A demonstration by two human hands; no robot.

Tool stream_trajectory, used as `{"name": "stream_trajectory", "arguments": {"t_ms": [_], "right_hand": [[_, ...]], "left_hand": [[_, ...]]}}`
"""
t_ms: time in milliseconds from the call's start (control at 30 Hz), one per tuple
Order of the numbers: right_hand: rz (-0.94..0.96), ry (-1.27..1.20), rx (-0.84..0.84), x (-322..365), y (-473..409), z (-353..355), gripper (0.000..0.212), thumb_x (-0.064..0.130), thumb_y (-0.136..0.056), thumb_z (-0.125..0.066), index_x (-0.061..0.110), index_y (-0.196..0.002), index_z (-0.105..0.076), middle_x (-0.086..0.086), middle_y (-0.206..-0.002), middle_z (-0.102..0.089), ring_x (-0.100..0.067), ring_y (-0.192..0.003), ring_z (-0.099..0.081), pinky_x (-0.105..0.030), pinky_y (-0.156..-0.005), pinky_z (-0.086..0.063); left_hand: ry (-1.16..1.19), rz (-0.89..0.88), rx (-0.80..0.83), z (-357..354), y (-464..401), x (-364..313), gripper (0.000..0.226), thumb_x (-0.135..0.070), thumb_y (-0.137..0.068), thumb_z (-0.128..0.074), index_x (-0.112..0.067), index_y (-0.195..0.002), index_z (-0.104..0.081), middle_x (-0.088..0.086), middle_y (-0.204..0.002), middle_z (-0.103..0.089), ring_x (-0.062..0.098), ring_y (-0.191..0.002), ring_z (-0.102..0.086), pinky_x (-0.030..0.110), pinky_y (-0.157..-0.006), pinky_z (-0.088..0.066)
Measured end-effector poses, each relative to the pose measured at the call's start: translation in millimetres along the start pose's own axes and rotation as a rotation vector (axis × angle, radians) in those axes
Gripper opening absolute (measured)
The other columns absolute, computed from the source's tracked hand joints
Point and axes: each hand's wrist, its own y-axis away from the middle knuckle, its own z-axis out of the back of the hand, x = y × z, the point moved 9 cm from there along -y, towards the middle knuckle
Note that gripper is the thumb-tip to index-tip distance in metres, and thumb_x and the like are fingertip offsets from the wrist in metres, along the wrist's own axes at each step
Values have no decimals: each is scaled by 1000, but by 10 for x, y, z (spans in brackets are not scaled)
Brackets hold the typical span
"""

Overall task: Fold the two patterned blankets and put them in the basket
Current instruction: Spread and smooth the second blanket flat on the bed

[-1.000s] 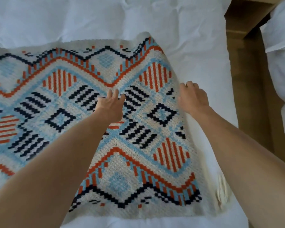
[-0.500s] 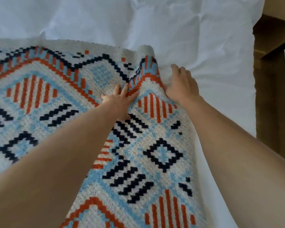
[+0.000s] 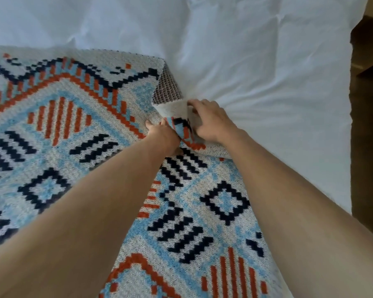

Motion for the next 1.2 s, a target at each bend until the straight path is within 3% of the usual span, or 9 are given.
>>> {"name": "stream_trajectory", "arguments": {"t_ms": [167, 300, 400, 600, 767, 900, 1033, 1133, 1200], "right_hand": [[-51, -48, 58, 77, 97, -116, 95, 7, -78, -66, 34, -148, -8, -13, -125, -46, -30, -116, -44, -43, -97, -41], [-108, -68, -72, 52, 179, 109, 53, -3, -83, -54, 19, -130, -43, -11, -117, -47, -24, -103, -47, -32, -82, -43], [-155, 37, -314, -138, 287, 580, 30, -9, -83, -46, 5, -108, -52, -14, -112, -46, -27, -96, -51, -36, -78, -46], [-324, 387, -662, -612, 510, 1536, 33, -6, -89, -45, -2, -121, -46, -25, -122, -44, -40, -106, -46, -41, -81, -45], [-481, 423, -609, -986, 593, 1461, 45, -8, -83, -53, 1, -126, -42, -27, -127, -39, -43, -110, -42, -44, -84, -41], [-560, 254, -431, -1112, 556, 1044, 43, 24, -94, -44, 7, -133, -36, -23, -132, -38, -40, -119, -39, -48, -93, -37], [-818, -187, -425, -1325, 617, 791, 68, 56, -90, -38, 11, -140, -27, -19, -135, -44, -37, -120, -45, -46, -97, -39], [-866, -433, -364, -1393, 596, 675, 69, 36, -87, -60, 9, -139, -24, -15, -137, -43, -32, -120, -48, -33, -88, -42], [-750, -420, -462, -1337, 518, 841, 53, 10, -89, -57, 10, -135, -31, -13, -134, -42, -25, -115, -48, -24, -81, -40]], "left_hand": [[-5, -9, -60, 10, 78, -15, 72, -55, -97, -37, -21, -154, -9, 9, -159, -14, 33, -146, -10, 68, -110, -14], [28, -28, -195, 47, 164, 6, 78, -57, -95, -38, -18, -154, -5, 12, -159, -13, 34, -146, -11, 67, -110, -16], [94, -66, -346, 116, 200, 4, 81, -56, -92, -45, -26, -153, 0, 12, -160, 1, 37, -146, 3, 71, -107, -18], [149, -92, -506, 191, 240, 7, 98, -52, -89, -54, -36, -146, 24, 12, -156, 25, 37, -145, 12, 70, -106, -19], [143, -89, -505, 181, 197, 39, 95, -57, -87, -50, -37, -147, 21, 10, -157, 24, 36, -145, 13, 73, -106, -16], [146, -69, -477, 132, 123, 37, 93, -61, -85, -46, -39, -147, 19, 9, -156, 27, 36, -144, 17, 73, -106, -12], [149, -78, -432, 91, 65, 29, 90, -61, -87, -44, -40, -147, 20, 8, -156, 28, 36, -144, 19, 74, -106, -11], [157, -80, -414, 78, 15, 30, 91, -63, -86, -43, -40, -147, 20, 8, -156, 28, 36, -144, 20, 74, -105, -10], [162, -86, -430, 76, -10, 25, 93, -67, -84, -43, -41, -147, 20, 8, -156, 29, 37, -143, 21, 75, -104, -9]]}}
